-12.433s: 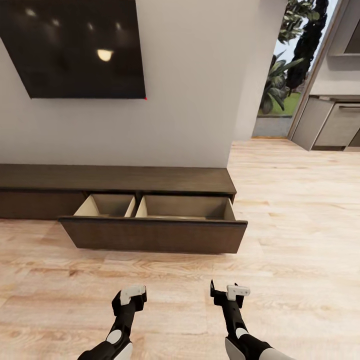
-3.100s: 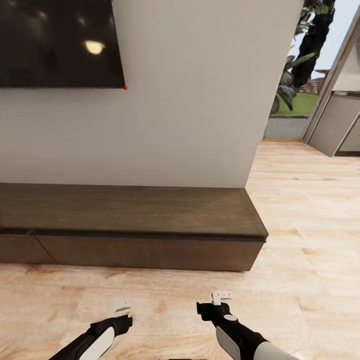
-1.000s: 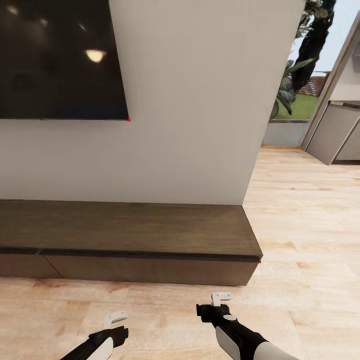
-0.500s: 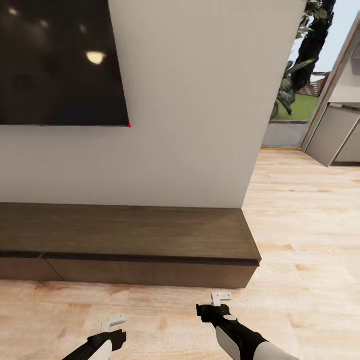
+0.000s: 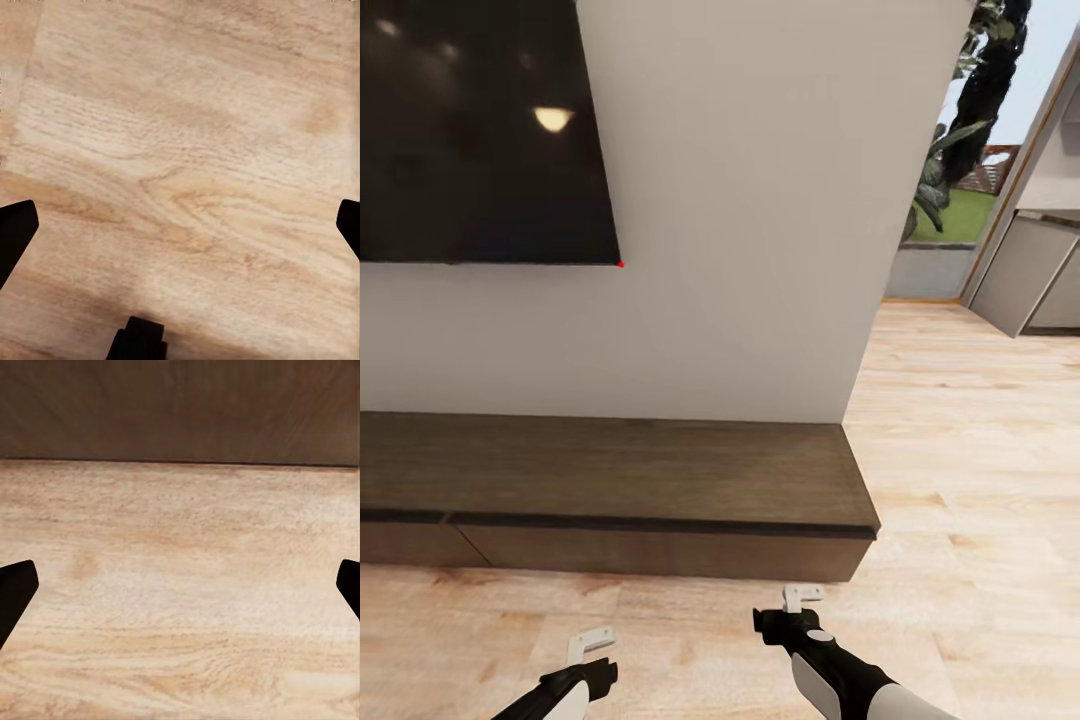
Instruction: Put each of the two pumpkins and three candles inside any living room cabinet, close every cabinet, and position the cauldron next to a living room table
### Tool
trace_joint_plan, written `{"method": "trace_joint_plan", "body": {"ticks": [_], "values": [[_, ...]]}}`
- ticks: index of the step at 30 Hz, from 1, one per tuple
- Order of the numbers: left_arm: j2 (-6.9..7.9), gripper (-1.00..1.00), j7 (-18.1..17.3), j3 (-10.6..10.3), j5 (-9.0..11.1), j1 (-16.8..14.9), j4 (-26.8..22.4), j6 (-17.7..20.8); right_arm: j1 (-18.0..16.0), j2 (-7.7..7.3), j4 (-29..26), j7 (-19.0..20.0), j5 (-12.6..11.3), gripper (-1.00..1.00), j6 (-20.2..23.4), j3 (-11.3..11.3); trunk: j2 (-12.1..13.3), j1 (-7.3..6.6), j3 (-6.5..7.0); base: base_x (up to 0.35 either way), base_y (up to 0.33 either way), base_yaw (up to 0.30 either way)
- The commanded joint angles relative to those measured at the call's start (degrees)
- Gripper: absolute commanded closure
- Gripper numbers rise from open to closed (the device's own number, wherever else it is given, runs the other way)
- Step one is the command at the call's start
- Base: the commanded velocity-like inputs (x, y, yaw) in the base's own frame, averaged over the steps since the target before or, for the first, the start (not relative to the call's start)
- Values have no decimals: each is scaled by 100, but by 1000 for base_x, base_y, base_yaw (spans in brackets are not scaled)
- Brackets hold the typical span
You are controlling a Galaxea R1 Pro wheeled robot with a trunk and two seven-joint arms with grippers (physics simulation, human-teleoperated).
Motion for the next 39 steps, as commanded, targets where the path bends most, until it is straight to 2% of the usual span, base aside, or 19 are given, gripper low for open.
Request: {"method": "trace_joint_plan", "body": {"ticks": [1, 14, 20, 22, 24, 26, 29, 31, 33, 37, 39], "values": [[8, -100, 47, -42, 33, -4, -16, 16, -5, -2, -6, -34, -54, -100, -17, 49, 39, -23, 14, 0, 0, 0], [4, -100, 47, -43, 32, -3, -13, 15, -5, 0, 11, -60, -46, -100, -83, 58, 561, -309, 247, 0, 0, 0], [1, -100, 47, -48, 31, -5, 195, 5, -1, -41, 74, -46, -68, -100, -118, 53, 801, -440, 355, 0, 0, 0], [0, -100, 43, -46, 41, -4, 354, -61, 7, -46, 120, -34, -66, -100, -127, 51, 881, -484, 391, 0, 0, 0], [-9, -100, 35, -56, 55, -3, 658, -300, 19, -40, 241, -31, -70, -100, -179, 50, 962, -528, 427, 0, 0, 0], [-75, -100, 21, -64, 56, -3, 1025, -583, 40, -22, 587, -35, -71, -100, -455, 53, 1042, -572, 462, 0, 0, 0], [-257, -100, 14, -78, 11, -1, 1569, -815, 74, -12, 1240, -50, -73, -100, -1020, 52, 1162, -638, 516, 0, 0, 0], [-323, -100, 13, -84, 1, 6, 1846, -995, 190, -10, 1487, -51, -96, -100, -1241, 46, 1242, -682, 552, 0, 0, 0], [-347, -100, 12, -85, 1, 15, 1981, -1166, 324, -14, 1575, -47, -207, -100, -1353, 44, 1323, -726, 588, 0, 0, 0], [-368, -100, 12, -87, -4, 210, 2115, -1415, 703, -22, 1698, -44, -845, -100, -1766, 41, 1483, -814, 660, 0, 0, 0], [-369, -100, 12, -87, -4, 300, 2126, -1438, 836, -26, 1711, -43, -971, -100, -1853, 41, 1563, -858, 696, 0, 0, 0]]}}
